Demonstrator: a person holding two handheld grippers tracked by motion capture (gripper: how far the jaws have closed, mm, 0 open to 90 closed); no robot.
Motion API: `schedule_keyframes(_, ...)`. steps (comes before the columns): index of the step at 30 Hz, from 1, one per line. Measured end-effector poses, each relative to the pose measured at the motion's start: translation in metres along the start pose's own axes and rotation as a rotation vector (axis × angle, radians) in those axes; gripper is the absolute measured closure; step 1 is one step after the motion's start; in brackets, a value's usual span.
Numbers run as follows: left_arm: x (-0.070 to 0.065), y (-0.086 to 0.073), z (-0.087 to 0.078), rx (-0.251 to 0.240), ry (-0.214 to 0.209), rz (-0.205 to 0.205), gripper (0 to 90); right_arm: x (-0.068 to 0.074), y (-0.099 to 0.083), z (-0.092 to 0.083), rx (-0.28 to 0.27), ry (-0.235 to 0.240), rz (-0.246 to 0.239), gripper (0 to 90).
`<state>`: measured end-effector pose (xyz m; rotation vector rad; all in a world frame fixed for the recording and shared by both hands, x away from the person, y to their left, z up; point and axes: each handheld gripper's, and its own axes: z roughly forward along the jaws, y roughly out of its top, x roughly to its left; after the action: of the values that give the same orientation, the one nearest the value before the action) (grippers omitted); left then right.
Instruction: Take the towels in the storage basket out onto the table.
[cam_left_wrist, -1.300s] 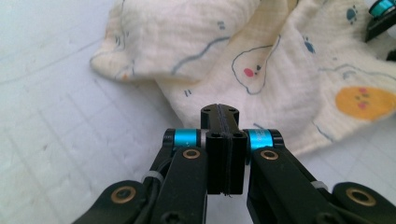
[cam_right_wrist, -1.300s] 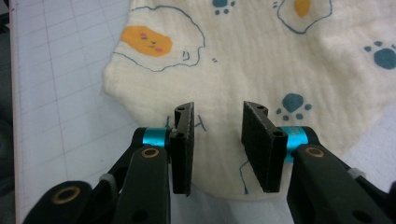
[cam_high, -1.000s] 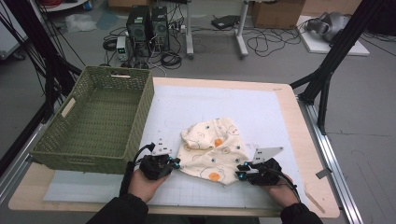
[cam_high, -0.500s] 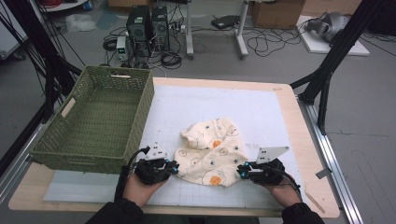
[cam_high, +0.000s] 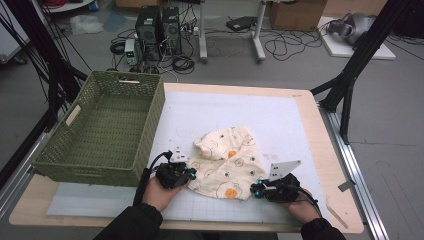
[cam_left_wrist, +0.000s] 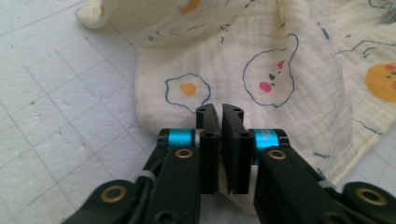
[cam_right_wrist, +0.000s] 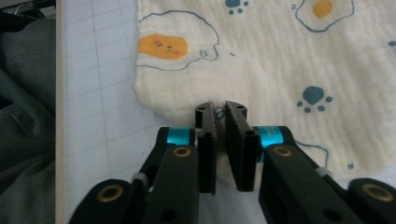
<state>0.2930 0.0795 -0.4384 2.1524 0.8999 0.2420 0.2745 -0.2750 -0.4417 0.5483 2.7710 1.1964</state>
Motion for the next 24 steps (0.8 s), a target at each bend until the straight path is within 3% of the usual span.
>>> schedule_keyframes(4,-0.004,-0.002,-0.008,-0.012,-0.006,-0.001,88.3,0.001,0.002,-0.010,-0.016,0.015,-0.003,86.6)
schedule_keyframes(9,-0.018,-0.006,-0.028,-0.063,-0.030,0.005,88.4,0.006,0.002,-0.033,-0.044,0.018,-0.006,86.8)
schedule_keyframes(15,-0.031,-0.010,-0.043,-0.084,-0.037,0.029,88.4,0.006,0.015,-0.054,-0.008,0.036,-0.015,86.6)
schedule_keyframes(19,-0.028,-0.017,-0.041,-0.064,-0.019,0.026,88.4,-0.004,0.030,-0.038,0.021,0.047,-0.023,86.4)
schedule_keyframes(24,-0.024,-0.023,-0.044,-0.061,-0.006,0.017,88.3,-0.017,0.043,0.007,0.074,0.060,-0.019,86.5)
